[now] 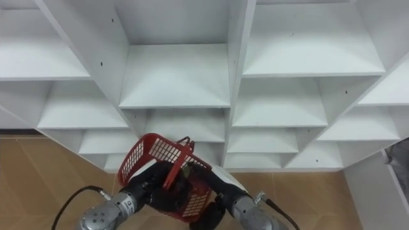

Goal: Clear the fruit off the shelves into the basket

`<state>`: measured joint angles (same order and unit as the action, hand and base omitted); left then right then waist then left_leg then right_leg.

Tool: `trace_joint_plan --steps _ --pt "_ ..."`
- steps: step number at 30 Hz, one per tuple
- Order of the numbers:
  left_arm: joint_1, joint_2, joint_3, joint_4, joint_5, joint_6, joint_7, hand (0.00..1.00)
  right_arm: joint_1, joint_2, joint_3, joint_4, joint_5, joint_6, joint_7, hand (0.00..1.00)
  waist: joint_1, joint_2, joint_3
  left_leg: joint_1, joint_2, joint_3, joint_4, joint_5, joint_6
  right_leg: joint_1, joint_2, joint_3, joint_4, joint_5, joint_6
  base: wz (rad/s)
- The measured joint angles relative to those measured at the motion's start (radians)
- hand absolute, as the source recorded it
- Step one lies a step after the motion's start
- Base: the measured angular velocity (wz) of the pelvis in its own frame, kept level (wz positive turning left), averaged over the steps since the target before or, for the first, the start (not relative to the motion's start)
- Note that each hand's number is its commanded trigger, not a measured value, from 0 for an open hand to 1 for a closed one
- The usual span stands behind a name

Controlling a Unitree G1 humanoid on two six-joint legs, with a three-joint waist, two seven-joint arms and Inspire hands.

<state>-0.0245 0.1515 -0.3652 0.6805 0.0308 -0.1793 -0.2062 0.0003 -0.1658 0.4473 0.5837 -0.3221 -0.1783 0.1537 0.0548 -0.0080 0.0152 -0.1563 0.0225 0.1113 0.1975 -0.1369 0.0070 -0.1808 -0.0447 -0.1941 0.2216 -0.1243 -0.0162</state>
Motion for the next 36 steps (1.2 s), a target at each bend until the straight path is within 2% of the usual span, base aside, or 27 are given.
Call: trace_joint_plan --steps 10,17,29,36 --pt "0.045 0.036 0.015 0.052 0.028 0.001 0.043 1.0 0.018 -0.026 -0.001 0.031 -0.003 0.006 -0.012 0.0 0.006 0.0 -0.0004 0.025 0.0 -0.003 -0.003 0.0 0.0 0.026 0.0 -0.002 -0.002 0.0 0.0 0.0" --pt "0.096 0.038 0.084 0.089 0.049 0.002 0.073 1.0 0.072 -0.03 -0.05 0.028 -0.029 0.003 -0.062 0.0 0.004 -0.006 -0.0058 0.046 0.001 -0.005 -0.012 -0.001 -0.001 0.053 0.004 -0.007 -0.017 0.001 0.001 0.02" --pt "0.124 0.041 0.167 0.207 0.039 0.001 0.109 1.0 0.094 -0.027 -0.12 0.061 -0.026 -0.006 -0.103 0.0 0.0 -0.015 -0.0117 0.114 0.002 -0.01 -0.034 -0.006 -0.005 0.132 0.012 -0.005 -0.055 0.003 0.003 0.0" --pt "0.143 0.039 0.215 0.244 0.039 0.001 0.151 1.0 0.105 -0.033 -0.169 0.114 0.011 -0.008 -0.143 0.0 -0.002 -0.02 -0.0116 0.118 0.001 -0.01 -0.035 -0.007 -0.005 0.134 0.012 -0.005 -0.056 0.003 0.004 0.0"
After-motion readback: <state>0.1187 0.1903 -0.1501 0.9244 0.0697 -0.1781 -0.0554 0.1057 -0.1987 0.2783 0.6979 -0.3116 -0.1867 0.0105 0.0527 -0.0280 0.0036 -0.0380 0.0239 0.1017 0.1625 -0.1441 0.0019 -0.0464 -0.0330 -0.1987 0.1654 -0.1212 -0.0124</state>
